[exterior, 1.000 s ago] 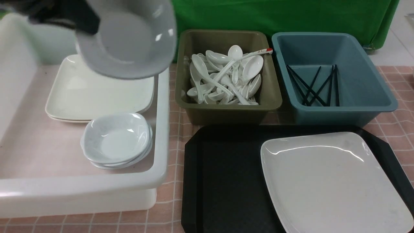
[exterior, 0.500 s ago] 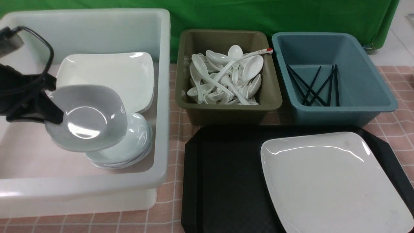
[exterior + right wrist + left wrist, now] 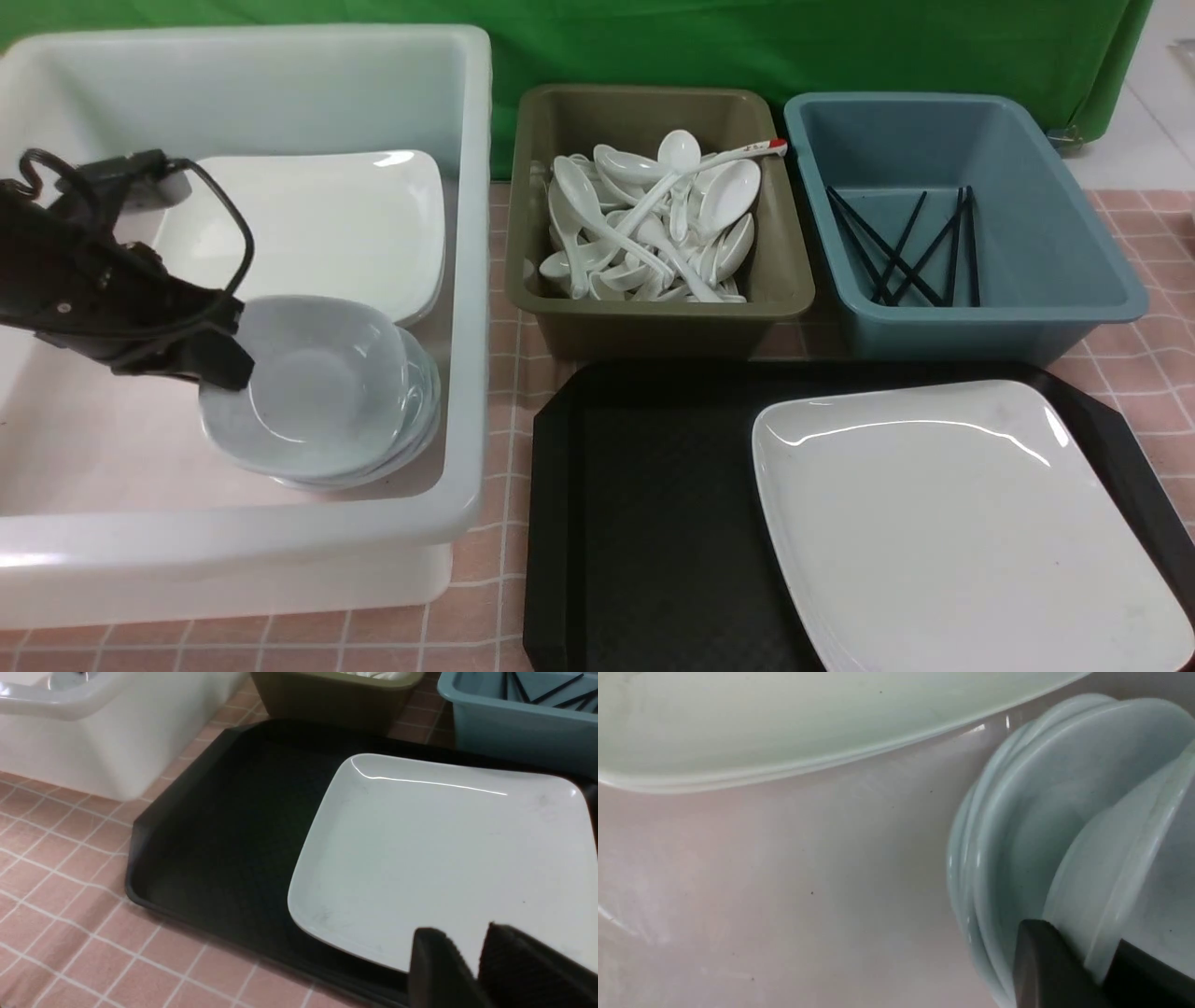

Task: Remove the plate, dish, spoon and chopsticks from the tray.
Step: Use the left arm to put the small plate into the large storage box on the left, then use the right arm to grab a plate from the dinner plate

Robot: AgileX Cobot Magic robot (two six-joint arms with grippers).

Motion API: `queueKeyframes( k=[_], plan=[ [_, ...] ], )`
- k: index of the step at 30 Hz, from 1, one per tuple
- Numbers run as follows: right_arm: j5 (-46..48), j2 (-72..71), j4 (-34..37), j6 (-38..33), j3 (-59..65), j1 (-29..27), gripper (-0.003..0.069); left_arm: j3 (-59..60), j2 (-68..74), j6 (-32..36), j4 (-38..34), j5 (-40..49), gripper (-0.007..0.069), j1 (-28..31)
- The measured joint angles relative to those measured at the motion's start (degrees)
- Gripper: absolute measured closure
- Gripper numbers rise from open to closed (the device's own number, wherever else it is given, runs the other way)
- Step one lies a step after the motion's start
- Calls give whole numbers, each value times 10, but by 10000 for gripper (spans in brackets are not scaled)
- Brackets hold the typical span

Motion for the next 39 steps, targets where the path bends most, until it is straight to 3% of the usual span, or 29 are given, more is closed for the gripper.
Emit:
queueKeyframes(
  k=[4,7,9,10,15,19,21,24,27,34,39],
  plan=[
    [1,0,0,0,0,0,444,0,2,8,0,-19,489,0],
    [2,0,0,0,0,0,440,0,2,9,10,-20,365,0],
    [2,0,0,0,0,0,438,0,2,9,11,-20,335,0],
    [2,0,0,0,0,0,438,0,-1,9,14,-20,274,0],
    [2,0,0,0,0,0,434,-13,-28,-9,20,-10,198,0],
    [2,3,0,0,0,0,445,-36,-61,-36,19,24,232,0],
    [2,22,0,0,0,0,481,-50,-86,-55,14,59,295,-2],
    [5,106,12,-2,-8,0,600,-58,-129,-80,8,118,506,-19],
    [9,180,17,-4,-22,0,629,-58,-157,-97,6,154,600,-43],
    [46,357,32,-8,-54,0,629,-58,-200,-147,0,183,631,-124],
    [63,442,80,-84,-66,0,610,-58,-204,-160,0,184,631,-175]
  ],
)
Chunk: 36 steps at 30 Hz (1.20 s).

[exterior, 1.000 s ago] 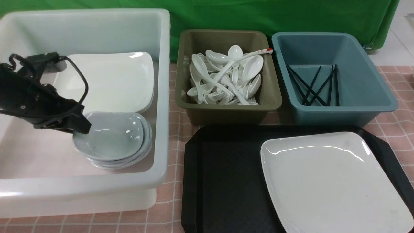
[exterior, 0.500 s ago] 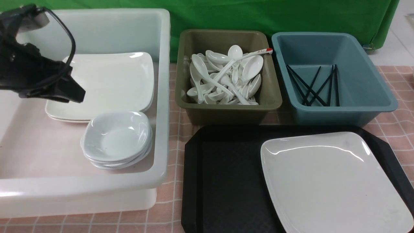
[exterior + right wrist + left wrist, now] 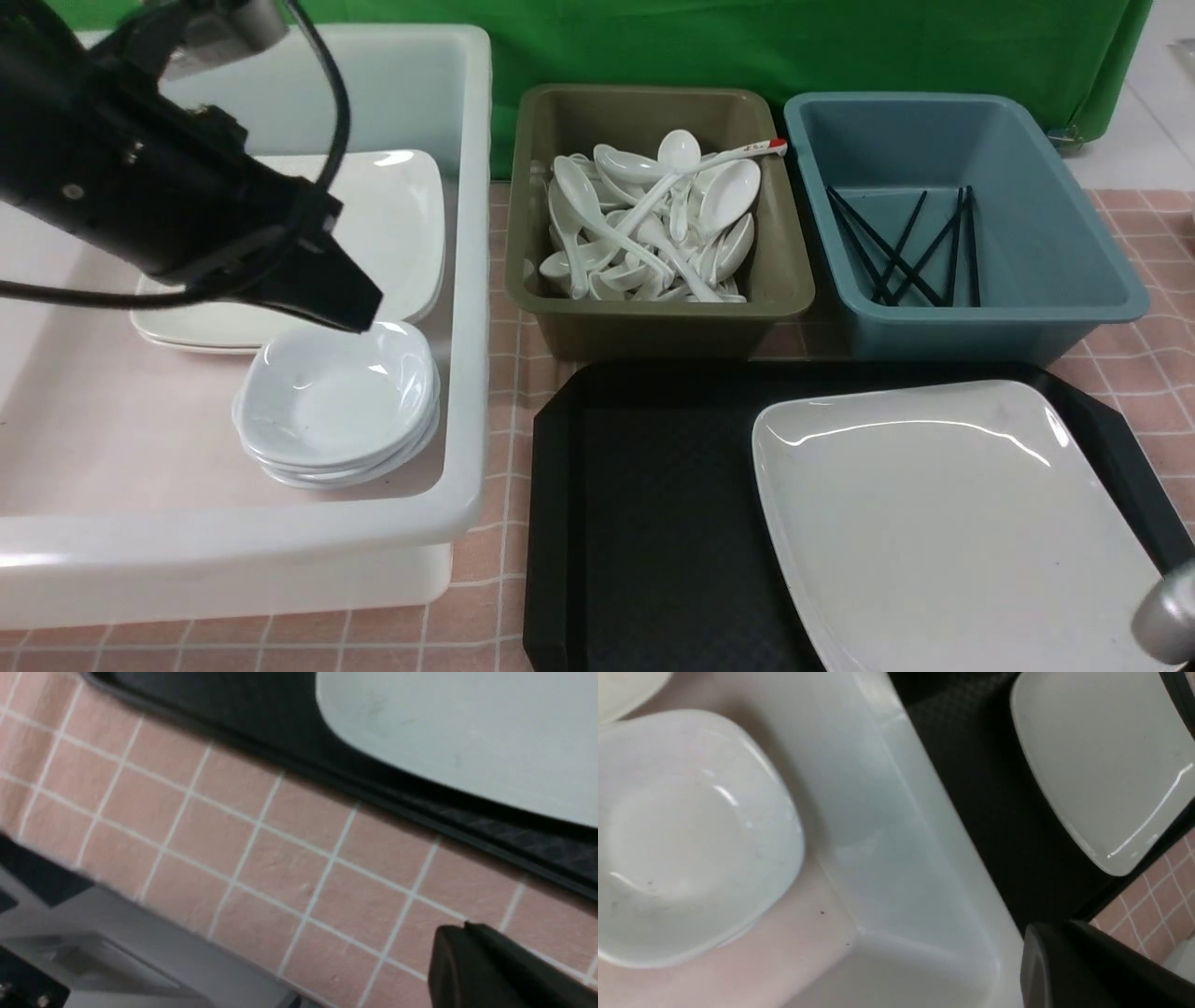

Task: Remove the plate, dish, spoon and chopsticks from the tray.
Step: Use the right arm to grab a plate from the dinner plate

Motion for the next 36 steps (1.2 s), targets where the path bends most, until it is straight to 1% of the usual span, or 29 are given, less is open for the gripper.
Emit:
queueKeyframes(
  k=[2,3,5,6,7,8,9,11,13,14,15,16,17,18,19,20,21,22,23,25,27,29,31,32,33,34,35,36],
  plan=[
    [-1,37,54,-55,-8,0,557,0,0,-5,5,1,631,-23],
    [4,61,85,-93,-15,0,514,0,0,-5,9,1,629,-30],
    [17,95,123,-127,-32,6,431,0,-1,-5,13,2,629,-34],
    [19,102,127,-130,-36,9,415,0,0,-5,15,2,629,-34],
    [22,122,132,-132,-49,21,372,0,0,-5,21,2,629,-34],
    [22,138,129,-131,-60,31,351,0,0,-5,31,2,628,-34],
    [21,145,127,-130,-65,34,349,0,0,-5,33,2,628,-34],
    [19,186,80,-101,-98,66,326,0,0,-6,61,2,628,-34],
    [22,196,52,-87,-108,72,323,0,0,-7,69,2,628,-34],
    [38,215,4,-49,-128,78,328,0,0,-10,80,2,628,-34],
    [40,217,-9,-44,-130,78,335,0,0,-10,80,2,628,-34],
    [60,226,-54,-6,-142,76,389,0,0,-11,84,2,628,-34],
    [73,229,-87,13,-148,69,475,0,0,-11,85,2,628,-34],
    [77,230,-93,20,-150,67,491,0,0,-11,85,2,628,-34],
    [91,230,-123,39,-156,36,603,0,0,-13,85,2,628,-34],
    [93,230,-125,40,-156,27,609,0,0,-13,85,2,628,-34],
    [102,230,-127,45,-157,-5,629,0,0,-13,86,2,628,-34],
    [104,230,-127,45,-157,-11,629,0,0,-13,86,2,628,-34],
    [110,230,-123,45,-157,-36,629,0,0,-13,86,2,628,-34],
    [120,230,-86,30,-153,-140,629,0,0,-15,86,2,628,-34],
    [115,230,-45,13,-146,-204,629,0,0,-15,86,2,628,-34],
    [100,231,19,-12,-133,-285,629,0,0,-19,86,2,628,-34],
    [83,232,57,-25,-122,-332,627,0,0,-19,86,2,628,-34],
    [75,232,69,-29,-115,-351,621,0,0,-19,86,2,628,-34],
    [61,232,83,-30,-105,-375,592,0,0,-19,86,2,628,-34],
    [61,232,84,-30,-105,-378,585,0,0,-19,86,2,628,-34],
    [48,232,89,-31,-94,-393,522,0,0,-19,86,2,628,-34],
    [41,232,90,-30,-86,-398,462,0,0,-19,86,2,628,-34]
  ],
)
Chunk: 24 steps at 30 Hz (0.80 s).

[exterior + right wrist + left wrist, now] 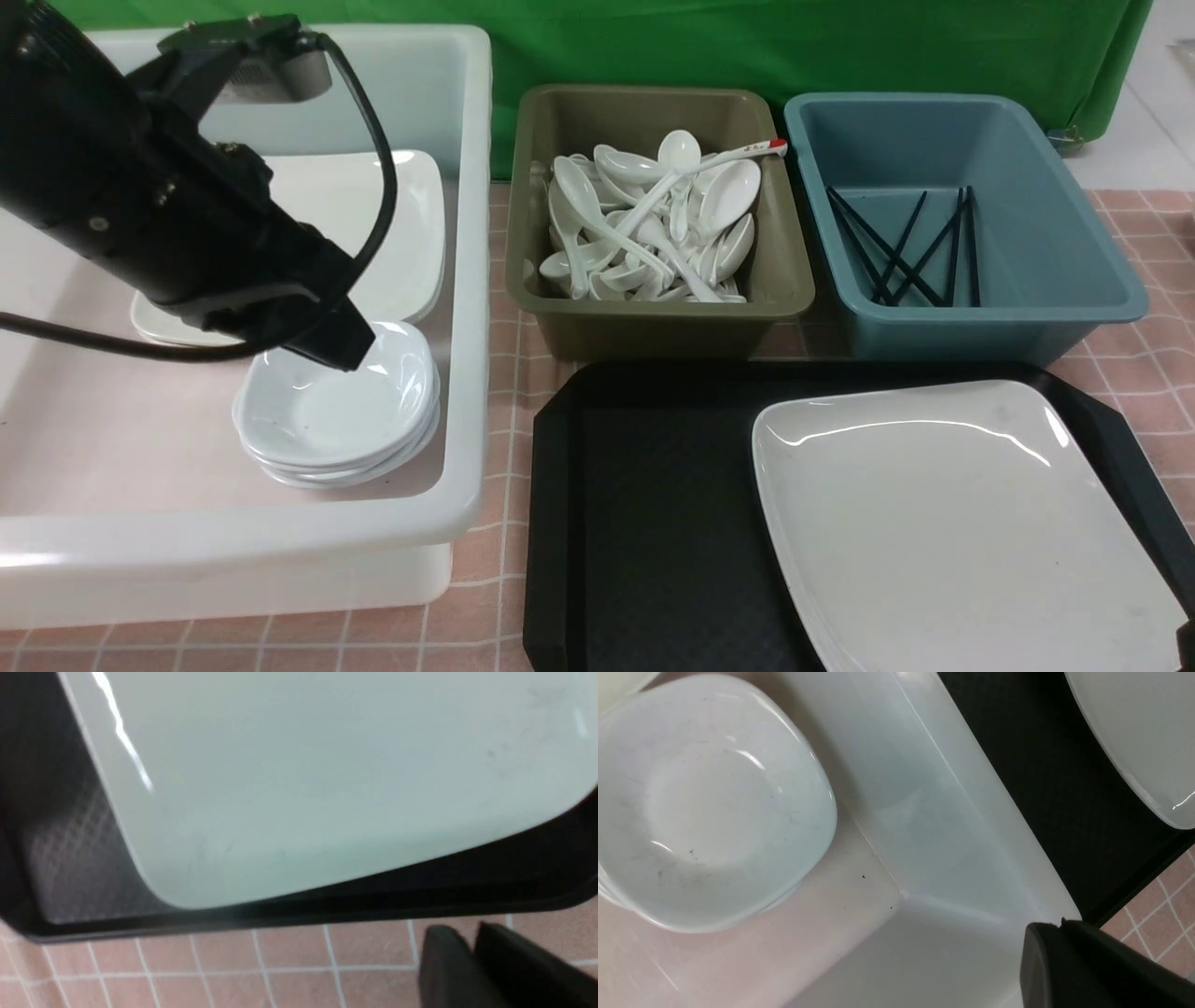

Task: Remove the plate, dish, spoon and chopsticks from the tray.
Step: Use the right arm to grab a plate from the dinner plate

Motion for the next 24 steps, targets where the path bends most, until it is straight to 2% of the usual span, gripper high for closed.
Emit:
queueKeyframes(
  k=[3,5,9,19,23,24],
  plan=[
    [-21,8,4,10,19,-5,267,0,0,0,0,0,628,0],
    [-35,17,6,20,28,-6,203,0,0,0,0,0,628,0],
    [-57,44,6,35,37,-7,167,0,0,0,0,0,628,0],
    [-115,124,9,50,38,-6,161,0,0,6,-6,0,627,0],
    [-121,139,34,51,38,-6,161,0,0,11,-7,0,627,0],
    [-122,143,61,46,38,-3,161,0,0,11,-8,-1,627,0]
  ],
)
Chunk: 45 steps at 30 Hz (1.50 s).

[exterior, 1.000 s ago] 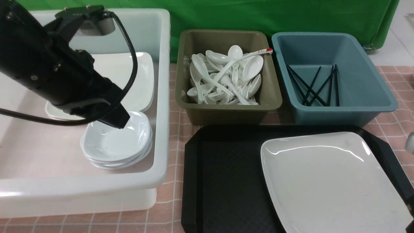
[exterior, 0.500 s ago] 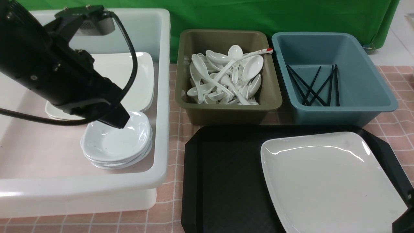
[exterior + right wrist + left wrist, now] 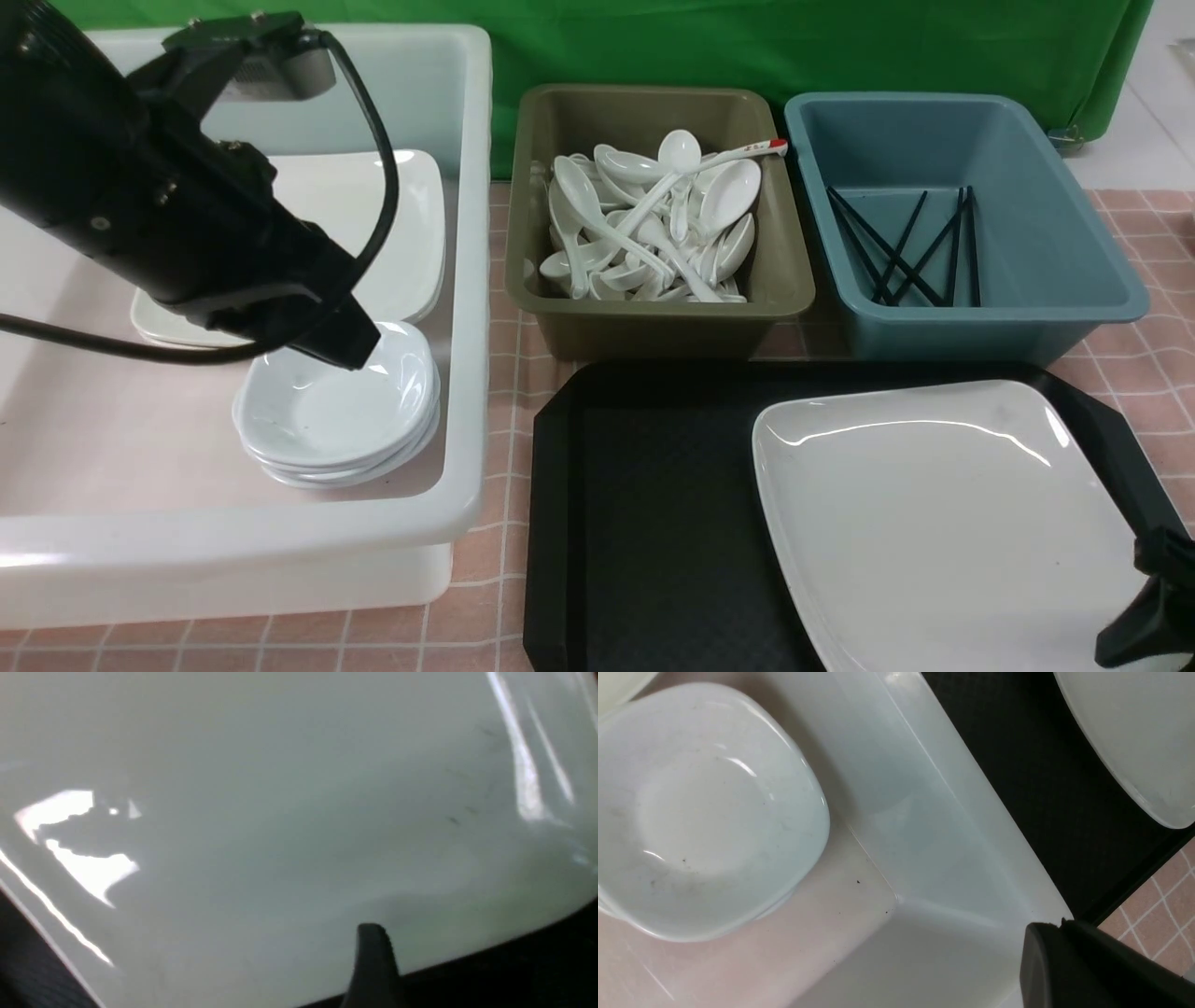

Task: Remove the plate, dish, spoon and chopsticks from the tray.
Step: Use the right arm to grab a plate from the dinner plate

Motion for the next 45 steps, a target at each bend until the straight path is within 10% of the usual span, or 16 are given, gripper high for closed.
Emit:
queueKeyframes(
  k=[10,22,36,45],
  plan=[
    [22,0,45,-16,2,90,160,0,0,1,0,-4,627,0],
    [47,0,-205,111,-45,92,156,0,0,1,0,-4,627,0],
    [-68,72,-144,122,-47,92,166,0,0,2,0,-4,627,0],
    [15,75,25,-2,-47,92,335,0,0,2,0,-2,627,0]
  ],
)
